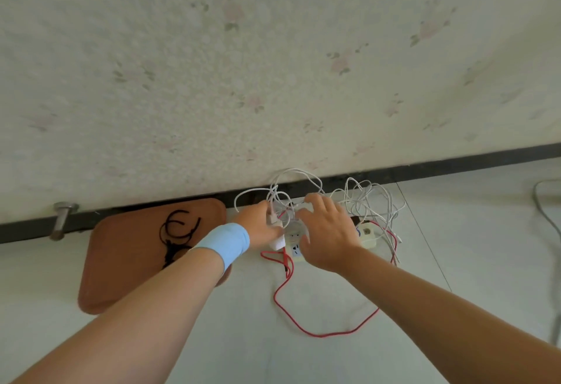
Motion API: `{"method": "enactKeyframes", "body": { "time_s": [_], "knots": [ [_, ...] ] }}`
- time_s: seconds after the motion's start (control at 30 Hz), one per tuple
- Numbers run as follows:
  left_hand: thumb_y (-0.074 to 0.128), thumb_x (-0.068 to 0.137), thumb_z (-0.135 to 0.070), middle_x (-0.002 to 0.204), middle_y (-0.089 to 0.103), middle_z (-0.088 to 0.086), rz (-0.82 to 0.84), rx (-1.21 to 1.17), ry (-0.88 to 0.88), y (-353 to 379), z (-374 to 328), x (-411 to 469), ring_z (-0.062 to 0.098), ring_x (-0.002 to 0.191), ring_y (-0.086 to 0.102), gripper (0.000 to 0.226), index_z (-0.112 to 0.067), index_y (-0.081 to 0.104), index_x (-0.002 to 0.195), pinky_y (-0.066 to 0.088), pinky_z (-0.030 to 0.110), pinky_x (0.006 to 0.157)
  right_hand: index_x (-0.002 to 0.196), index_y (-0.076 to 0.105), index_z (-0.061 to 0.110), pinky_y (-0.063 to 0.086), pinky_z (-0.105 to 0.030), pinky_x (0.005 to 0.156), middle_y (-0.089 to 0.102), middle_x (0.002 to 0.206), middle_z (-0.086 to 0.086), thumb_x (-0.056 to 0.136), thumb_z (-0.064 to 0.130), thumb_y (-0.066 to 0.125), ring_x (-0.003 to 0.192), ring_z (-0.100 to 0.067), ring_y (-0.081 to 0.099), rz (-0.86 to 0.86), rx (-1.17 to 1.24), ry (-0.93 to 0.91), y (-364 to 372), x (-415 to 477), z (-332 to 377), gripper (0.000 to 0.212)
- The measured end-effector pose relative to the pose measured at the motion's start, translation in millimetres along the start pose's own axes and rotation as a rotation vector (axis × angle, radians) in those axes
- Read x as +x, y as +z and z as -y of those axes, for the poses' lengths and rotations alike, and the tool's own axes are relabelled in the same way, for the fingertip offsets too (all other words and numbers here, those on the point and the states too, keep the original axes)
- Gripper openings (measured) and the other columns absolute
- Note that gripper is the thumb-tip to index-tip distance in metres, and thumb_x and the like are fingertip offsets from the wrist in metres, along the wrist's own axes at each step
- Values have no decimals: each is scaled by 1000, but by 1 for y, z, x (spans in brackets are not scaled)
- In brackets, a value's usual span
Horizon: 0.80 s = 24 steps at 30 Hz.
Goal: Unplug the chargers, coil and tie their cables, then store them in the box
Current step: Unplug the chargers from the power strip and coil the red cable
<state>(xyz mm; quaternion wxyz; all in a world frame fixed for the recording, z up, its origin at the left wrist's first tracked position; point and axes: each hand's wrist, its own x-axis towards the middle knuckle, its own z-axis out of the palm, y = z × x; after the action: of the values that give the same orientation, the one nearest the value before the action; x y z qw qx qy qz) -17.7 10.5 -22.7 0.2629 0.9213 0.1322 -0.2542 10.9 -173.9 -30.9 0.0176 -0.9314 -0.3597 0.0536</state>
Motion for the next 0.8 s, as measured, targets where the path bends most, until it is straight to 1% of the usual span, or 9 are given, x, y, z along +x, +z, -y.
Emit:
{"method": "enactKeyframes", "body": {
  "time_s": [0.07, 0.13, 0.2, 0.27, 0.47, 0.53, 0.63, 0.73, 0.8],
  "knots": [
    [64, 85, -54, 98, 65, -4, -44, -183, -58, 4, 9, -3, 15, 85, 61, 39, -23, 54, 106, 46, 28, 72, 120, 59, 24, 52, -37, 83, 59, 116, 0, 82, 42, 47, 103, -23, 59, 75, 292, 63, -6, -3, 21, 43],
    [67, 78, -64, 94, 68, -3, -77, -321, -112, 7, 15, -6, 16, 84, 66, 48, -22, 58, 101, 52, 30, 76, 122, 49, 25, 49, -30, 66, 63, 102, 3, 86, 43, 59, 86, -18, 62, 306, 649, 239, -6, 0, 39, 42],
    [68, 70, -69, 92, 71, -2, -78, -404, -146, 7, 21, -11, 18, 82, 70, 56, -20, 60, 97, 56, 38, 83, 117, 51, 23, 41, -23, 55, 60, 91, 5, 88, 41, 69, 75, -14, 58, 338, 803, 349, 6, 6, 48, 39],
    [68, 74, -66, 91, 71, -3, -48, -368, -148, 7, 25, -18, 18, 78, 71, 54, -17, 61, 94, 56, 39, 85, 113, 58, 16, 42, -22, 59, 57, 88, 4, 91, 33, 70, 78, -16, 55, 329, 837, 382, 19, 10, 55, 30],
    [51, 94, -43, 103, 64, 5, -122, 270, 25, 12, 33, -29, 25, 95, 62, 28, -16, 56, 98, 46, 35, 73, 115, 69, 14, 42, -19, 57, 62, 90, 1, 94, 18, 69, 69, -11, 54, 591, 897, 502, 57, -2, 58, 21],
    [50, 95, -35, 107, 56, 1, -118, 288, 146, 21, 38, -28, 24, 96, 56, 16, -19, 48, 95, 43, 33, 73, 100, 67, 12, 47, -21, 59, 58, 84, 0, 94, 17, 68, 69, -14, 54, 666, 892, 522, 67, -7, 63, 7],
    [53, 92, -22, 119, 48, 1, 71, 360, 314, 44, 49, -21, 25, 109, 50, 20, -22, 56, 112, 42, 33, 81, 73, 54, 14, 52, -29, 65, 55, 75, -3, 94, 13, 66, 73, -19, 59, 747, 913, 537, 78, -11, 72, 24],
    [53, 94, -14, 130, 47, 7, 269, 518, 298, 64, 58, -22, 29, 123, 46, 39, -23, 53, 132, 43, 37, 91, 96, 68, 11, 46, -26, 67, 61, 88, -6, 91, 19, 70, 78, -19, 58, 712, 794, 504, 84, -13, 78, 10],
    [51, 97, -16, 138, 45, 8, 320, 556, 264, 69, 59, -24, 29, 127, 44, 45, -20, 46, 142, 44, 40, 98, 122, 60, 16, 46, -27, 70, 63, 107, -7, 90, 22, 72, 86, -21, 57, 685, 734, 486, 89, -14, 76, 35]
  ]
}}
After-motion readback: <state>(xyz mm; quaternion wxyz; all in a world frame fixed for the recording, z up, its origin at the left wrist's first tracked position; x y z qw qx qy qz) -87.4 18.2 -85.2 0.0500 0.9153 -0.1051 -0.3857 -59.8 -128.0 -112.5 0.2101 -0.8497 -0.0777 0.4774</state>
